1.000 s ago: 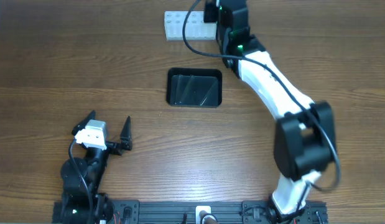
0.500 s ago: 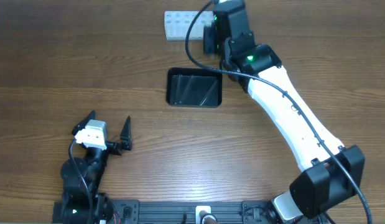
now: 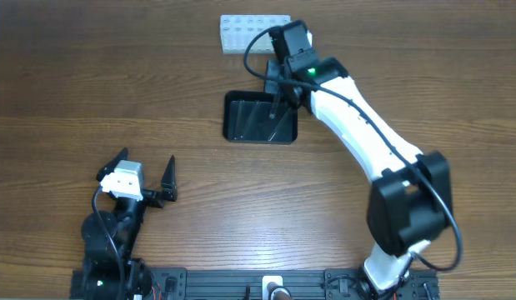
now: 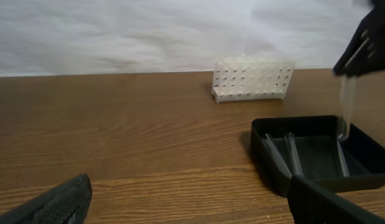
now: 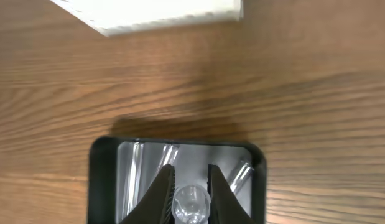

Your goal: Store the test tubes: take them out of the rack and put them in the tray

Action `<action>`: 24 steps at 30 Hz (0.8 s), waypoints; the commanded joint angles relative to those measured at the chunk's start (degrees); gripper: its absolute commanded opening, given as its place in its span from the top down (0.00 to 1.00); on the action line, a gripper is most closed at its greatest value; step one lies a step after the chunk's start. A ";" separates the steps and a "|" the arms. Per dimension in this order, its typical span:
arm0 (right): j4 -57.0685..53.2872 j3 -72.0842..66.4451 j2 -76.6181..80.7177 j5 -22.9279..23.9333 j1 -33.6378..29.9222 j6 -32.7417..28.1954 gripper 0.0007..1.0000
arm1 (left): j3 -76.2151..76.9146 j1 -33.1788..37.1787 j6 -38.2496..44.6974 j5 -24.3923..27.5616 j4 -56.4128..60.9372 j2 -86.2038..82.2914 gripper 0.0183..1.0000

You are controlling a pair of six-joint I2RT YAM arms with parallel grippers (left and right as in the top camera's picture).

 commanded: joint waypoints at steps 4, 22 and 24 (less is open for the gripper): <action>1.38 -0.57 4.42 -2.75 0.76 2.80 0.95 | -0.28 -0.22 -0.59 -0.26 -0.11 -0.35 0.00; 2.82 -0.57 9.11 -2.82 2.23 4.94 0.88 | -0.28 -0.22 -0.59 -0.26 -0.11 -0.35 0.00; 2.84 -0.57 9.20 -2.82 2.43 4.94 0.85 | -0.28 -0.22 -0.59 -0.26 -0.11 -0.35 0.00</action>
